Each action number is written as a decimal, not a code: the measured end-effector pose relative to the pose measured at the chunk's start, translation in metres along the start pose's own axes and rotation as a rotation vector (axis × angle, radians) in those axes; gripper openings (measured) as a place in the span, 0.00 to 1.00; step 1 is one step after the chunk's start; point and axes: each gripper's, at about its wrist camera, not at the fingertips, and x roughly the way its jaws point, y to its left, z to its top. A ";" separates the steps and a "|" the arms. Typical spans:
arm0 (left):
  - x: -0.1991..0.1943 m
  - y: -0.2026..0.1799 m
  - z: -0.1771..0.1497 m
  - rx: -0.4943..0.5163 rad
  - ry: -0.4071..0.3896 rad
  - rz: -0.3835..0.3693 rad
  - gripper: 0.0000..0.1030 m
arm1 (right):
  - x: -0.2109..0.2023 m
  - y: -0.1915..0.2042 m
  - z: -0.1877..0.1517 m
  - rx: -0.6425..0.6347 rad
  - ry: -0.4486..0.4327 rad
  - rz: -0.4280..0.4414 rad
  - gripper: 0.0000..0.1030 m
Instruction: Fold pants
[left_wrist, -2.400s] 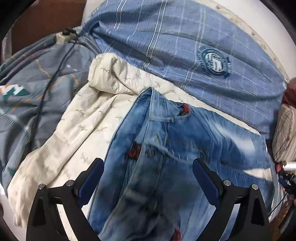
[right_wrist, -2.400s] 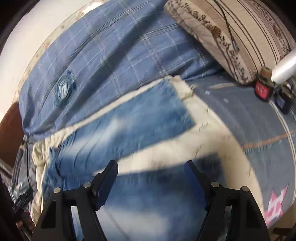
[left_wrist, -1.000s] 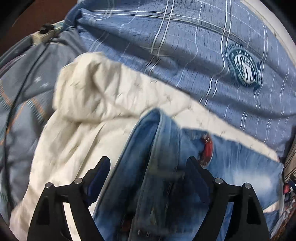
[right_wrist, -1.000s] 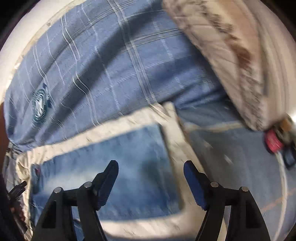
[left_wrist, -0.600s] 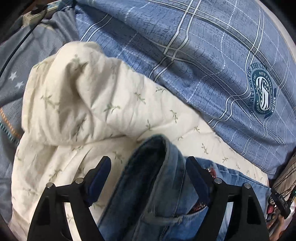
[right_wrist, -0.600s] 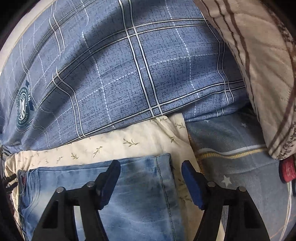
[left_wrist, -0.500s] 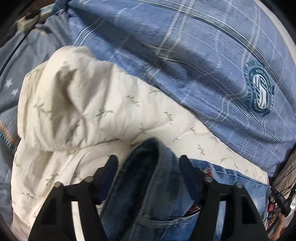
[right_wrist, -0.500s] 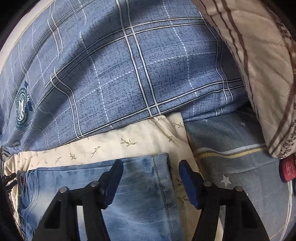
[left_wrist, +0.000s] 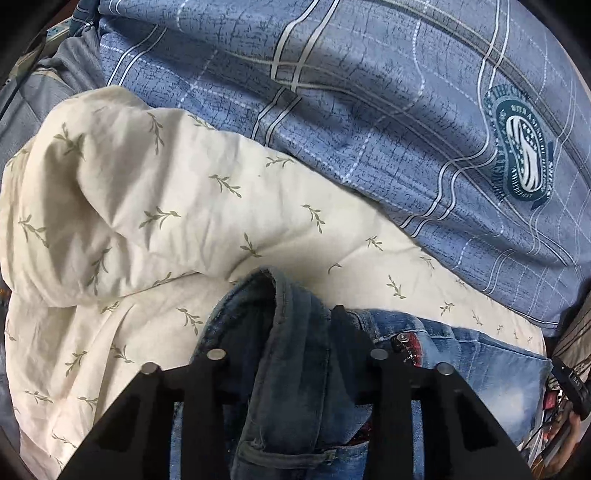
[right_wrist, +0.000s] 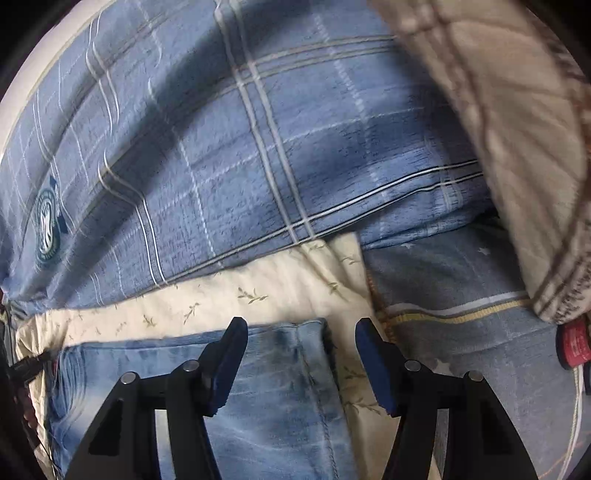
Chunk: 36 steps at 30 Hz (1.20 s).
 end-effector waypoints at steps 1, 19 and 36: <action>0.001 -0.001 0.000 0.000 0.001 0.001 0.35 | 0.003 0.002 0.000 -0.007 0.007 -0.007 0.46; 0.000 -0.002 0.005 0.017 -0.008 -0.014 0.07 | -0.015 0.024 -0.001 -0.077 -0.054 -0.088 0.17; -0.166 0.016 -0.055 0.020 -0.237 -0.155 0.06 | -0.136 0.012 -0.031 0.037 -0.214 0.037 0.17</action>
